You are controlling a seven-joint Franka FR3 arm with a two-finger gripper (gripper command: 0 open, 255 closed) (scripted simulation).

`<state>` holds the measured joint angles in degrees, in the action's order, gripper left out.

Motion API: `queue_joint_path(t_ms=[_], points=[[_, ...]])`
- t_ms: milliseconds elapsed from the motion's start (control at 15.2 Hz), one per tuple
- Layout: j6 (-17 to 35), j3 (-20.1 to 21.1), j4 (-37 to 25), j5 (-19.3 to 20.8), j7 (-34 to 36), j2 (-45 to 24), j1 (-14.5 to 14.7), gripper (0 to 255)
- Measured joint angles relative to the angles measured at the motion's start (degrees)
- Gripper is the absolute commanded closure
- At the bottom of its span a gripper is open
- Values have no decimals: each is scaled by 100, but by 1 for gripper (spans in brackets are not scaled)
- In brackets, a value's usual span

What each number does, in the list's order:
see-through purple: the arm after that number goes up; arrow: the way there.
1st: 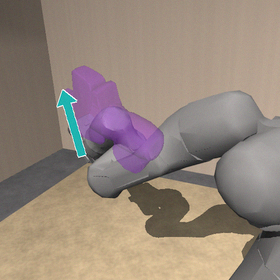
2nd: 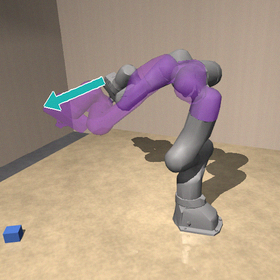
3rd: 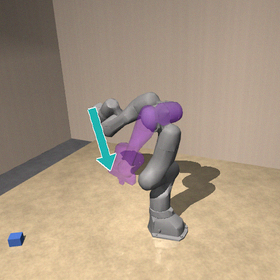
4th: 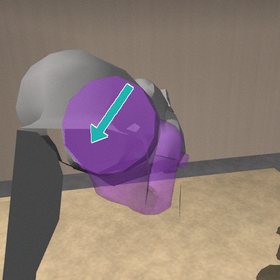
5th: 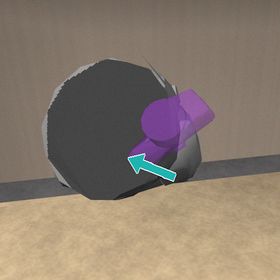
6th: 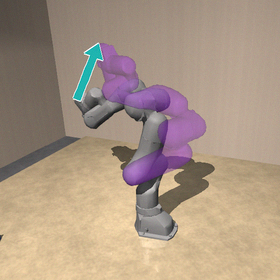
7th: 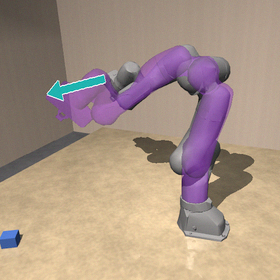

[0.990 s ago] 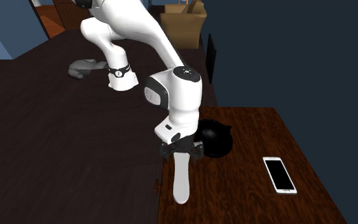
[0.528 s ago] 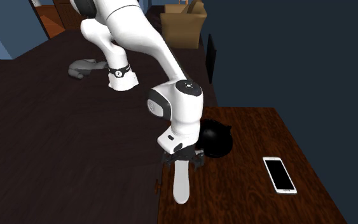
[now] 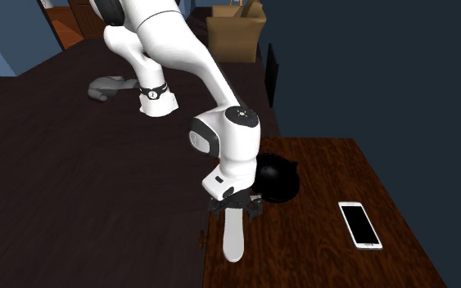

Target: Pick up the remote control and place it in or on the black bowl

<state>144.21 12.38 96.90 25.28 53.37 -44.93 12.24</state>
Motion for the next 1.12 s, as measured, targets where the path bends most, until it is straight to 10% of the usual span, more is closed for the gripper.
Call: queue_joint_path(t_ms=[1122], points=[[-256, 113, 96, -113, -102, 351, -81, 255]])
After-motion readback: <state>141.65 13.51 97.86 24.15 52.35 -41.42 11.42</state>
